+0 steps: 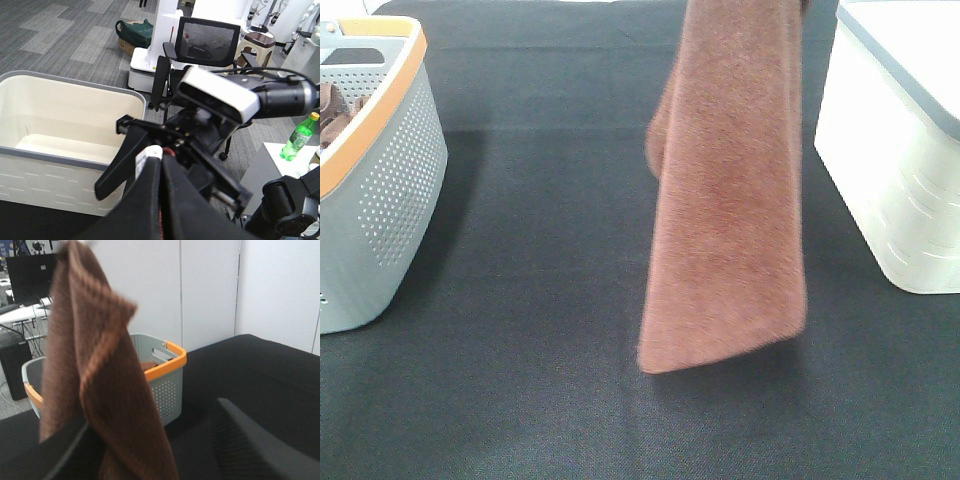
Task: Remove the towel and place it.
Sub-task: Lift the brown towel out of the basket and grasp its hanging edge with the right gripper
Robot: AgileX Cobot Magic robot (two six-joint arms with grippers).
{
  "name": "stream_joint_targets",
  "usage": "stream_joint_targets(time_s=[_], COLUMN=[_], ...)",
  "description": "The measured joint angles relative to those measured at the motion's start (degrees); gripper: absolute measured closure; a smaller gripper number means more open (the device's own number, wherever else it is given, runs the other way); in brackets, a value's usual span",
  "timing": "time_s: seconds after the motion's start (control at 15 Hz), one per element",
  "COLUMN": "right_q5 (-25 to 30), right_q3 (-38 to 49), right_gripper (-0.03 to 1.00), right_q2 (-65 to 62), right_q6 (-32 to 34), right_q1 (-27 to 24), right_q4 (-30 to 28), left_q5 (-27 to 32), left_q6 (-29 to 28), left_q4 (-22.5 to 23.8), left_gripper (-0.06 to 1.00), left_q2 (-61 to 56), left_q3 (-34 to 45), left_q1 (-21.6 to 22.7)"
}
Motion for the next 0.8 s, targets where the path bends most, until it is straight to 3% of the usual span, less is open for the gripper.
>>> stream_joint_targets(time_s=[0.27,0.4,0.47,0.67,0.8], right_q5=[4.5,-0.4,-0.4,-13.4,-14.7], right_q3=[-0.2,-1.1,-1.1,-3.1,-3.2], right_gripper=[0.49,0.49,0.49,0.49,0.49], right_q2=[3.2,4.5,4.5,6.2,7.4], right_q6=[-5.2,-8.7,-8.7,-12.4,-12.2], right_q1=[1.1,6.2,6.2,15.4,16.2], right_q4=[-0.1,0.0,0.0,0.0,0.1], left_q5=[0.1,0.1,0.1,0.1,0.1], left_q6=[0.3,1.1,1.1,1.3,1.3], left_q4=[-0.2,-1.0,-1.0,-1.6,-1.6], left_gripper=[0.94,0.94,0.94,0.94,0.94], left_q2=[0.0,0.0,0.0,0.0,0.0], left_q3=[0.0,0.0,0.0,0.0,0.0], left_q1=[0.0,0.0,0.0,0.0,0.0])
